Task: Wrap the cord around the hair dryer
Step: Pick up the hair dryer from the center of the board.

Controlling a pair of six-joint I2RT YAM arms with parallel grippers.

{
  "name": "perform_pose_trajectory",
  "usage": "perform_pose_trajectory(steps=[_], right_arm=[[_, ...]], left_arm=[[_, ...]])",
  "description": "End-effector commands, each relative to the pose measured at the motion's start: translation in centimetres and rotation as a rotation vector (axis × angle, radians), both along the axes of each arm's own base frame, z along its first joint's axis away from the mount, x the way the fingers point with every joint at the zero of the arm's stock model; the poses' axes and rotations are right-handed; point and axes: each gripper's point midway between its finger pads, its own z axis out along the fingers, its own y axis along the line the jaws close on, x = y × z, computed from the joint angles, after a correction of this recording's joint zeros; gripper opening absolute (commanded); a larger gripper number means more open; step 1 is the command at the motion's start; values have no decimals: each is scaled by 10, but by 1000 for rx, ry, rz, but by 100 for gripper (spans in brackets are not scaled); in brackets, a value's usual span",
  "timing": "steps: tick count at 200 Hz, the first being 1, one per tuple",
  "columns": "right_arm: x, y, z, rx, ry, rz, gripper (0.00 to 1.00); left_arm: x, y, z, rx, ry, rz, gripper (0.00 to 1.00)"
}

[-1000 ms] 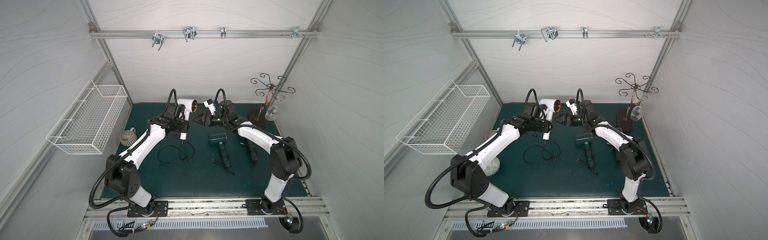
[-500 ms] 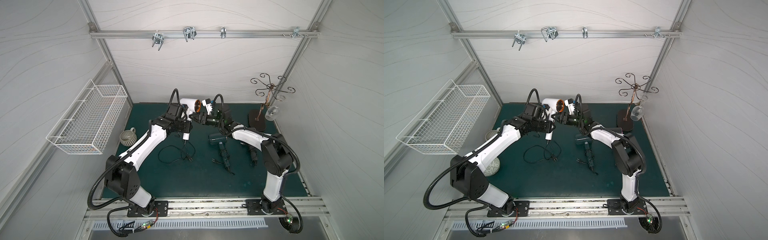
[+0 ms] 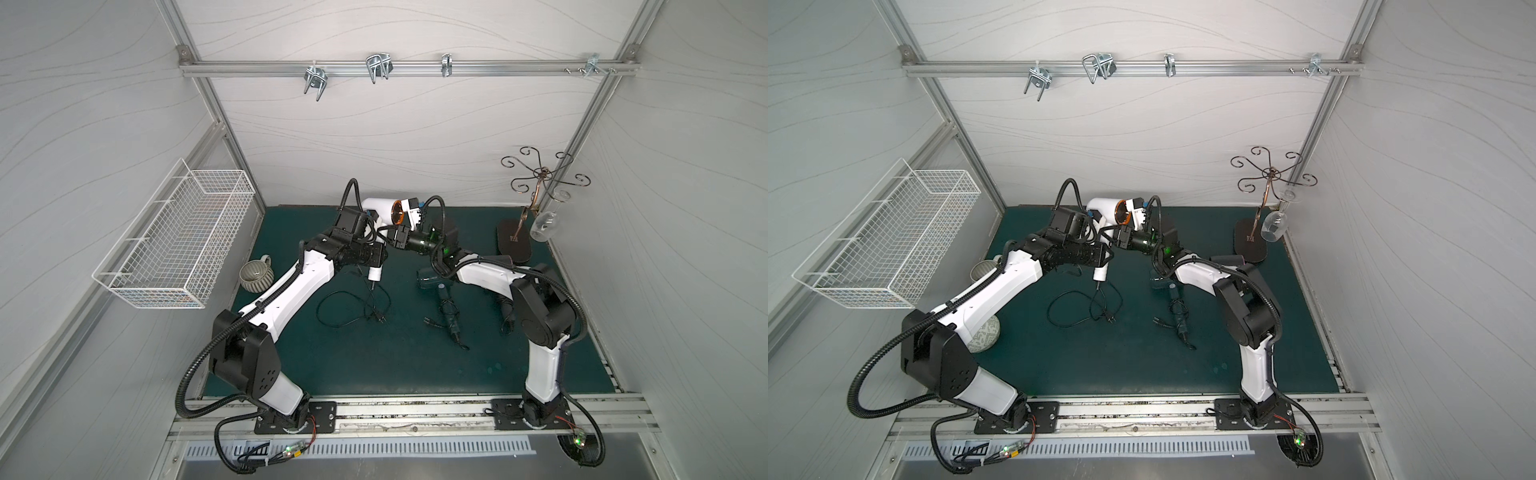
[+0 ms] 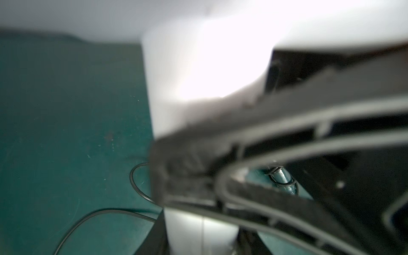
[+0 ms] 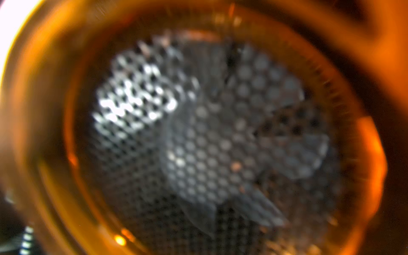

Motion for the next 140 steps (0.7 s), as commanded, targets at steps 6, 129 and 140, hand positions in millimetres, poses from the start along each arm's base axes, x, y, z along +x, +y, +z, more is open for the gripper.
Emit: perform_pose_trajectory(steps=[6, 129, 140], right_arm=[[-2, 8, 2, 34, -23, 35, 35], [38, -28, -5, -37, 53, 159, 27], [38, -32, -4, -46, 58, 202, 26]], left_arm=[[6, -22, 53, -104, -165, -92, 0], [14, 23, 84, -50, -241, -48, 73], [18, 31, 94, -59, -259, -38, 77]])
